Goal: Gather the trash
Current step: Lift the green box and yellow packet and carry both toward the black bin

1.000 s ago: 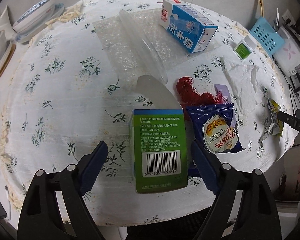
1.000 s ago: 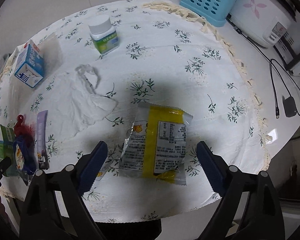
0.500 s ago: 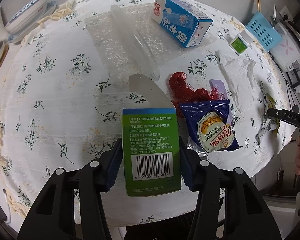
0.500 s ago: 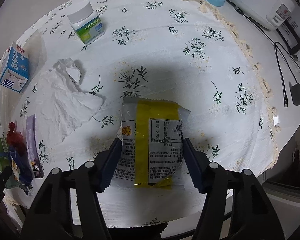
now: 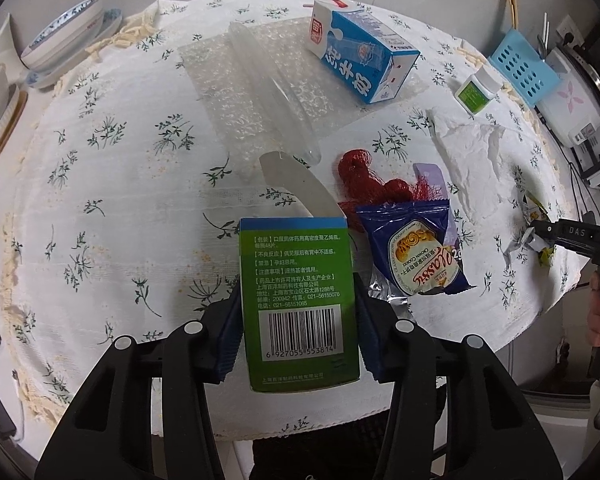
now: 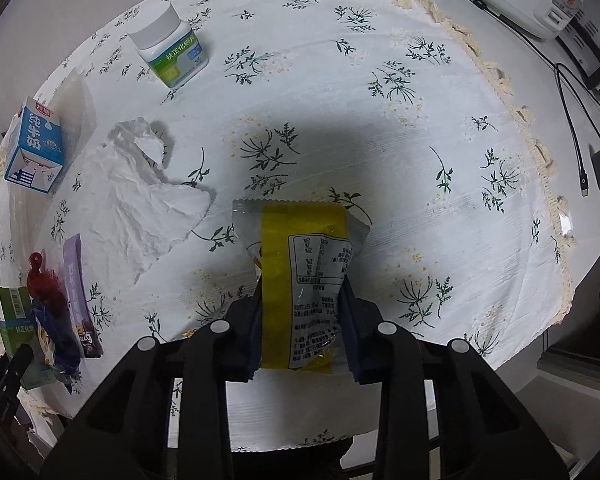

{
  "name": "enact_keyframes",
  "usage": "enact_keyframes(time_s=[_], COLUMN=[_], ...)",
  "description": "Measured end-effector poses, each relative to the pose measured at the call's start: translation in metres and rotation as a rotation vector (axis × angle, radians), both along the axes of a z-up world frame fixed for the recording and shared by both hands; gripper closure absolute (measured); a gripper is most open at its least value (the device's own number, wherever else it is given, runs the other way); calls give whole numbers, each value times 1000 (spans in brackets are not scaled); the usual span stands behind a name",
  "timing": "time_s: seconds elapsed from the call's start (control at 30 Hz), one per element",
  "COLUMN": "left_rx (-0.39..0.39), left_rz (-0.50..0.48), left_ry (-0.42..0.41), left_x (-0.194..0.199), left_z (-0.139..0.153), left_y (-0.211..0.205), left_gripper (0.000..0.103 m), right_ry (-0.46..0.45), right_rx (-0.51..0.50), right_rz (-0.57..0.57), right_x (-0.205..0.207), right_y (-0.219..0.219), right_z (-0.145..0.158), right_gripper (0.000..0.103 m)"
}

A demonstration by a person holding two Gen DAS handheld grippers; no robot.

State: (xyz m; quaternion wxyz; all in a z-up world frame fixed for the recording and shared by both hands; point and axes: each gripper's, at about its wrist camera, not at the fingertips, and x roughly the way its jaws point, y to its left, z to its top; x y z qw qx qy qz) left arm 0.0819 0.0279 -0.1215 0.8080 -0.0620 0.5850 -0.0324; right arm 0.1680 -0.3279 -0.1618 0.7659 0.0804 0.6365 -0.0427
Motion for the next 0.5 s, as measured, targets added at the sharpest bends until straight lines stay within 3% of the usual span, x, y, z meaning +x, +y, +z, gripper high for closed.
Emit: enact_keyframes(time_s=[0.5], left_rx=[15], left_rz=[26], left_ry=[-59], left_x=[-12], left_z=[38], left_y=[-2], left_gripper=[55], right_ry=[-110], right_rx=[21], right_rz=[24], right_x=[-34], right_y=[12], right_z=[55], right_gripper=[73])
